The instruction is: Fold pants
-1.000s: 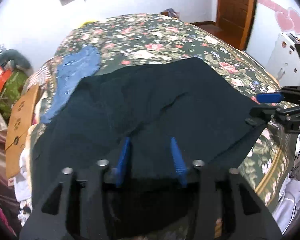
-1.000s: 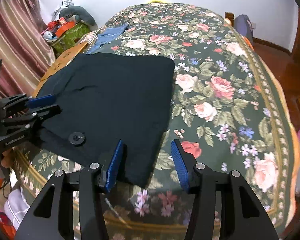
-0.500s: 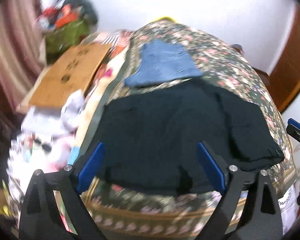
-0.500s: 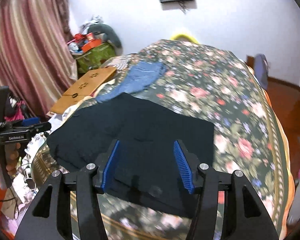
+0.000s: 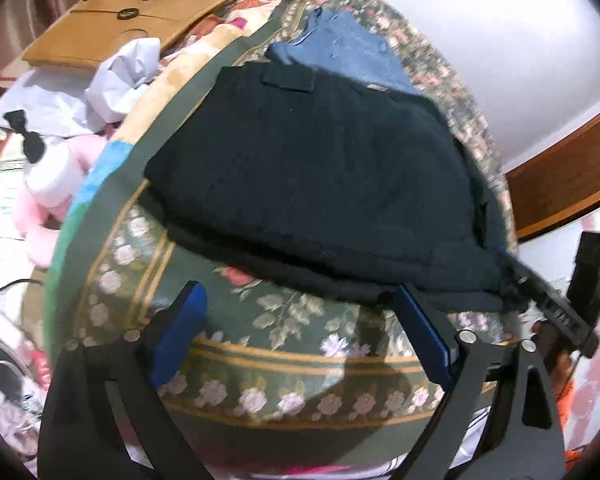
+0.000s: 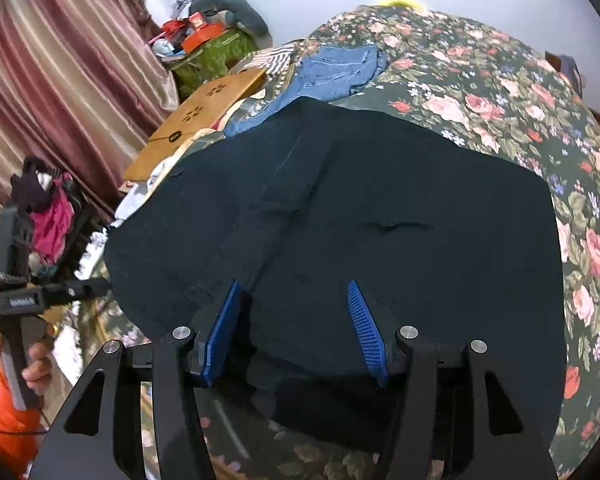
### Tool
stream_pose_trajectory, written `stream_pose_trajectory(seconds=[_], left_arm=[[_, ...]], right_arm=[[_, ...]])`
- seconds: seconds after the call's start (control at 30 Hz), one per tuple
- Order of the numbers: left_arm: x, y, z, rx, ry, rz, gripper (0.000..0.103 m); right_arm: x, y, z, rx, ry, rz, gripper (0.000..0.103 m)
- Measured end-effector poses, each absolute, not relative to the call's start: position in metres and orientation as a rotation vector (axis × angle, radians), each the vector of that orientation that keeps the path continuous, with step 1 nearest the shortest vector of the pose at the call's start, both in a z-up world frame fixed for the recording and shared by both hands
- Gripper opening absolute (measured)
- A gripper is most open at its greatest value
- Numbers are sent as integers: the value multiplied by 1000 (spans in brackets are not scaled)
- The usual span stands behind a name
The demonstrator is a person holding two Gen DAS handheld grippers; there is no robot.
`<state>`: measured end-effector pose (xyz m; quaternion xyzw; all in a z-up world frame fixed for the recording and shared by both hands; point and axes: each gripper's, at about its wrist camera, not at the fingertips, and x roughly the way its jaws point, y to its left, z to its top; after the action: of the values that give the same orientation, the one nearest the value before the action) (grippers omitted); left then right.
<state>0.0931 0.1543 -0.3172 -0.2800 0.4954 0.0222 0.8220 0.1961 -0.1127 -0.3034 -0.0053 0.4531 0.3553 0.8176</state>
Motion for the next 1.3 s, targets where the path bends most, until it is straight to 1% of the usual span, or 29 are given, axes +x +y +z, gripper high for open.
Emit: stream_pose_trajectory(seconds=[0.07, 0.23, 0.4, 0.43, 0.47, 0.5, 0.53, 0.57, 0.6, 0.63, 0.67, 0.7, 0.73, 0.83, 0.9, 1.1, 1.3], left_arm=[[96, 159, -323, -679, 1032, 15, 100], [115, 173, -333, -818, 1016, -3, 100], [135, 186, -340, -878, 1028, 48, 100], [141, 186, -341, -878, 1033, 75, 98], [142, 187, -342, -872, 1033, 95, 93], [146, 187, -342, -847, 1038, 140, 78], [150, 189, -342, -825, 1046, 166, 68], [150, 189, -342, -813, 1046, 172, 65], [151, 189, -340, -809, 1036, 178, 52], [149, 187, -337, -805, 1024, 175, 44], [148, 186, -334, -789, 1016, 186, 39], [148, 183, -328, -745, 1004, 216, 32], [148, 176, -320, -673, 993, 232, 28], [154, 160, -299, -510, 966, 270, 21], [157, 150, -283, -425, 937, 281, 18], [167, 124, -223, -333, 804, 235, 16], [180, 71, -167, -189, 679, 144, 15]], right_arm=[[197, -114, -303, -14, 972, 765, 52], [194, -110, -303, -41, 963, 766, 51], [195, -109, -304, -44, 959, 773, 52], [195, -110, -304, -43, 958, 775, 52], [195, -110, -304, -42, 958, 775, 52], [195, -110, -304, -43, 957, 775, 52], [195, -110, -304, -47, 956, 774, 51], [194, -109, -304, -50, 955, 774, 51], [193, -110, -303, -58, 955, 774, 51], [193, -110, -302, -60, 955, 775, 51], [193, -113, -300, -55, 956, 769, 51], [194, -117, -299, -47, 954, 757, 51], [194, -124, -296, -32, 948, 735, 52], [195, -153, -289, 35, 925, 683, 52], [196, -178, -285, 73, 911, 627, 52], [194, -240, -284, 86, 885, 444, 52], [189, -280, -305, 157, 937, 352, 52]])
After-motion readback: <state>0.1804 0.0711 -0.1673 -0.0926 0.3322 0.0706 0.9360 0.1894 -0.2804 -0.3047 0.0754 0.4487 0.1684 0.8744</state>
